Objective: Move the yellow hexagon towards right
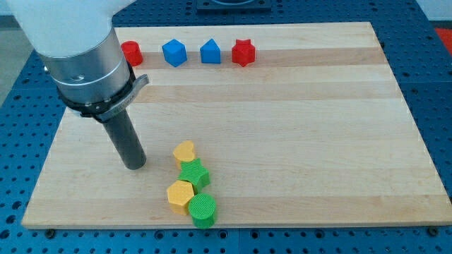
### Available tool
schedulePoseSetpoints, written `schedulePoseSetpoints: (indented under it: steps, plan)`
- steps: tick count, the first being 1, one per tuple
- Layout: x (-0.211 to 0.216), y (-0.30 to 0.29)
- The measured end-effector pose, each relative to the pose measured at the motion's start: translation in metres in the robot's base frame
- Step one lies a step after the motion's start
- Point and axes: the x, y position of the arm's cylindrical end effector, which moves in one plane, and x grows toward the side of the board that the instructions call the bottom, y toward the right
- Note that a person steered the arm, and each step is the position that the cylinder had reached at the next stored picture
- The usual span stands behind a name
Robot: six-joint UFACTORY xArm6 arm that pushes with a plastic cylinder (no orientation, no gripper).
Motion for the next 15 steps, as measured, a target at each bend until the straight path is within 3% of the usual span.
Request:
schedulePoseSetpoints:
  steps: [4,7,10,15]
  plan:
    - [0.016,0.003]
    - [0.088,0.030]
    - [0.087,0.078]
    - [0.060,0.082]
